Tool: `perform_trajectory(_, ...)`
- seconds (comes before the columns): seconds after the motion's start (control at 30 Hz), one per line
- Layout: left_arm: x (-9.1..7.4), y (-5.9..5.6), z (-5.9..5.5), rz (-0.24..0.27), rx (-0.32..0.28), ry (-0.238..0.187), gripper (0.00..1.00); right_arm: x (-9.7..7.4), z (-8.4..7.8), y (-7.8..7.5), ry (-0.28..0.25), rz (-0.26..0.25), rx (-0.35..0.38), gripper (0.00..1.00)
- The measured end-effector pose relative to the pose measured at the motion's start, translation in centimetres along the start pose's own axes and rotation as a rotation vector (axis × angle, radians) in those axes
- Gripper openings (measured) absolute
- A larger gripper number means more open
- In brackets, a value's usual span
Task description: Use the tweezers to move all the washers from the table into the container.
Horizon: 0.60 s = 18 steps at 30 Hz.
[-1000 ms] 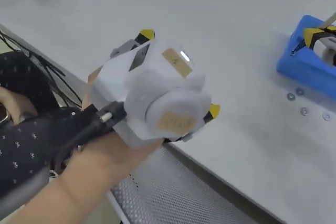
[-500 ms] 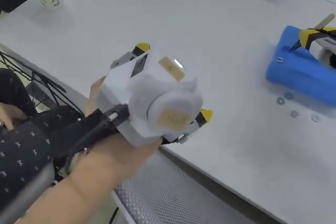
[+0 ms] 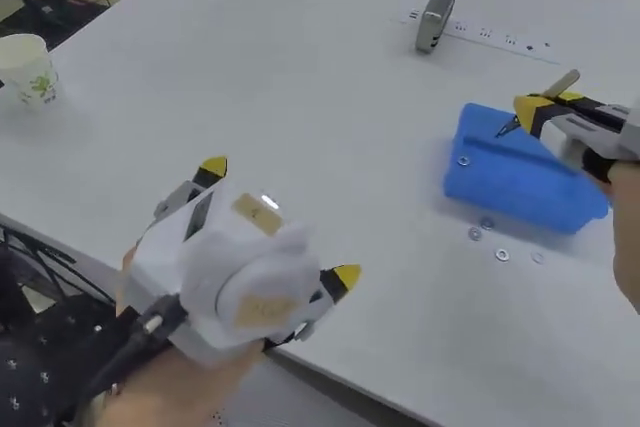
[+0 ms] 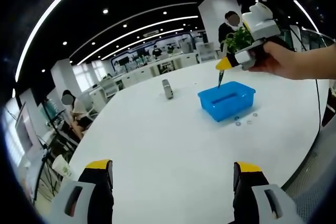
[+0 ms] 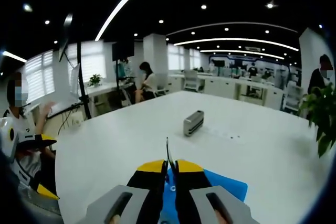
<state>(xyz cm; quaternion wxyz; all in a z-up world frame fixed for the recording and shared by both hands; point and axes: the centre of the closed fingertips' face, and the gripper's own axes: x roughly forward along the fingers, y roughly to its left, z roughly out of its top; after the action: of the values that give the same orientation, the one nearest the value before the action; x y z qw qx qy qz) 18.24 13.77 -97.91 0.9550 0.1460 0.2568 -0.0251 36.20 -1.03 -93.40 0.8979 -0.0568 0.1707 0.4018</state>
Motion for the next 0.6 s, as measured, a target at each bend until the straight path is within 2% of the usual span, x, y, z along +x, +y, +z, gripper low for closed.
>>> perform_trajectory(0.2,0.0,0.1,0.1,0.0,-0.019,-0.01,0.97,-1.3,-0.8,1.4,0.018,0.028,0.005,0.03)
perform_trajectory(0.6,-0.1,0.5,0.3,0.017,-0.028,-0.023,0.97,-2.2,-6.1,3.8,0.138,0.071,0.02,0.03)
